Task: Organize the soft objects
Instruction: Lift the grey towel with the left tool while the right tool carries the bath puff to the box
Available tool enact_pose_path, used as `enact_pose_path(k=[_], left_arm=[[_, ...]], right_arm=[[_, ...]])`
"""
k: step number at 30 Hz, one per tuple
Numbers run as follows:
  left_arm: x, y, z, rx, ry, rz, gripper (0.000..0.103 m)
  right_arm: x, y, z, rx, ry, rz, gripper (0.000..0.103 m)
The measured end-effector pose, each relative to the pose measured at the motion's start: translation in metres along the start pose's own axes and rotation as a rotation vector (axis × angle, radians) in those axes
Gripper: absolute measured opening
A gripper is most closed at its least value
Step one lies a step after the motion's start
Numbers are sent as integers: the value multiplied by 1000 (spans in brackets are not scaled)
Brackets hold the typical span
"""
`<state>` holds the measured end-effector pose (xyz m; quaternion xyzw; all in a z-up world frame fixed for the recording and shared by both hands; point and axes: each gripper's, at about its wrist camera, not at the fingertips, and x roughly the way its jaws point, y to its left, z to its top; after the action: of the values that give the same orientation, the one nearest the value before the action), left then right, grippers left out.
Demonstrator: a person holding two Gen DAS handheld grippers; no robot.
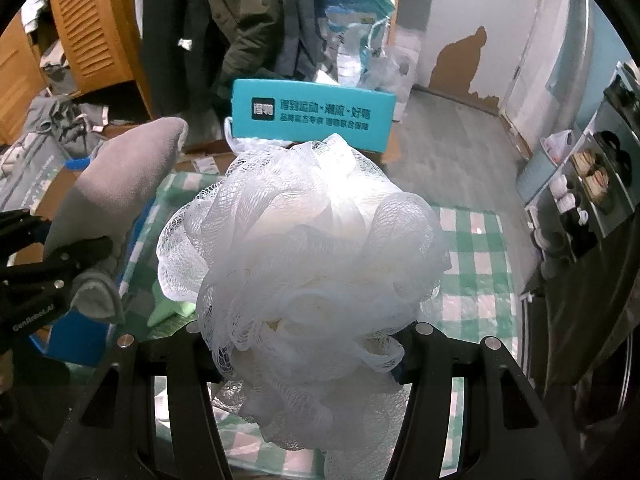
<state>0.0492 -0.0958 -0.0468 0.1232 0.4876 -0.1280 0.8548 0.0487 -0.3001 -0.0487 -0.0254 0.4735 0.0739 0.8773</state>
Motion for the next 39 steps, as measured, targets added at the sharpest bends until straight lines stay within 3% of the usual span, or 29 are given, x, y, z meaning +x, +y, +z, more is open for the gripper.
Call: enact_pose_path(k=[18,39], left_arm=[[-26,43,-11,-39,-47,45,32],[-38,126,-52,-165,-42,112,32]], right_arm=[[-13,50,27,-66,-48,65,57],[-6,153,63,-200,-56,158,57]])
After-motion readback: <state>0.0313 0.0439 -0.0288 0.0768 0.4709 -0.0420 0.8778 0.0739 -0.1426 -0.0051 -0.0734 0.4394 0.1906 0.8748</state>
